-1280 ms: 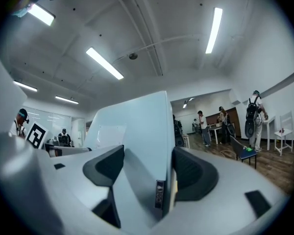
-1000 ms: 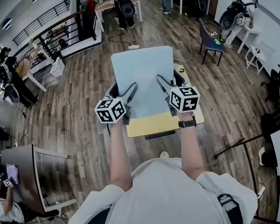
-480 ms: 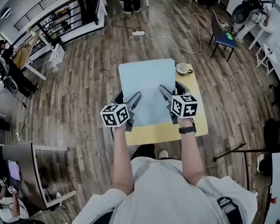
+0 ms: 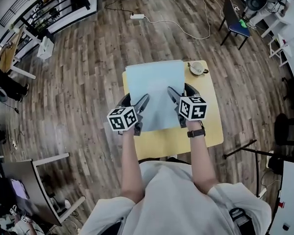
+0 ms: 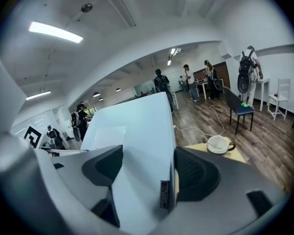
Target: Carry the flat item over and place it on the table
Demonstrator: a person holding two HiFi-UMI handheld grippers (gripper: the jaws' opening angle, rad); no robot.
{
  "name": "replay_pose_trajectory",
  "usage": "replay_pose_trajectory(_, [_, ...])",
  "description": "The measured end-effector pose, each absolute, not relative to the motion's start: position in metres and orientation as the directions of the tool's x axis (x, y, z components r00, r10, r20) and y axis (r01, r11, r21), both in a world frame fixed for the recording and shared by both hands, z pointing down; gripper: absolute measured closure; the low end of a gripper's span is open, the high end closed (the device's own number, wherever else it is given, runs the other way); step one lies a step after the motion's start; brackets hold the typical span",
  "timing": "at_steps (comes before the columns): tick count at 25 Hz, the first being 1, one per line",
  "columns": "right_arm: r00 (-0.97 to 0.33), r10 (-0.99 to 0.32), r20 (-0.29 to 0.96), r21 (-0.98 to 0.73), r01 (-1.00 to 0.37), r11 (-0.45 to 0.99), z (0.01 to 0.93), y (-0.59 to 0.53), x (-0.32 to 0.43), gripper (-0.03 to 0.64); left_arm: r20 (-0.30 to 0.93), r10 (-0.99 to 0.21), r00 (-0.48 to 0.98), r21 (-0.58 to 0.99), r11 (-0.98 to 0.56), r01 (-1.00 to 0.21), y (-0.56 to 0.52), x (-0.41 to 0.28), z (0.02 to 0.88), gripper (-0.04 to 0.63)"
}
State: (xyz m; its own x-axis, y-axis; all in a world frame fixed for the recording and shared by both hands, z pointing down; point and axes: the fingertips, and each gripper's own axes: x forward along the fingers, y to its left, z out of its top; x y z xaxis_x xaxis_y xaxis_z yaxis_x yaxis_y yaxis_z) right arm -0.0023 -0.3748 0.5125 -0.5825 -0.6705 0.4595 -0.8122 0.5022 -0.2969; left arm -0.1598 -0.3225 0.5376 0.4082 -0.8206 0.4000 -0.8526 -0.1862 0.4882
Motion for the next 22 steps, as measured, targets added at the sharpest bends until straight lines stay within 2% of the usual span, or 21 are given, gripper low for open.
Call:
replay_pose_trajectory(12, [-0.537, -0.574, 0.618, -0.356, -0.842, 0.404, 0.617, -0.407, -0.022, 0.304, 0.537, -0.717, 0.445, 0.560, -0.092, -0.823, -0.353, -0.180, 0.637, 0.218])
replay_pose_trajectory(22, [-0.481, -0.504, 0.718, -0.334, -0.872, 0.357, 0.675, -0.423, -0.041, 0.304, 0.594, -0.656, 0.465, 0.633, 0.024, -0.774, -0.363, -0.197, 0.702, 0.215])
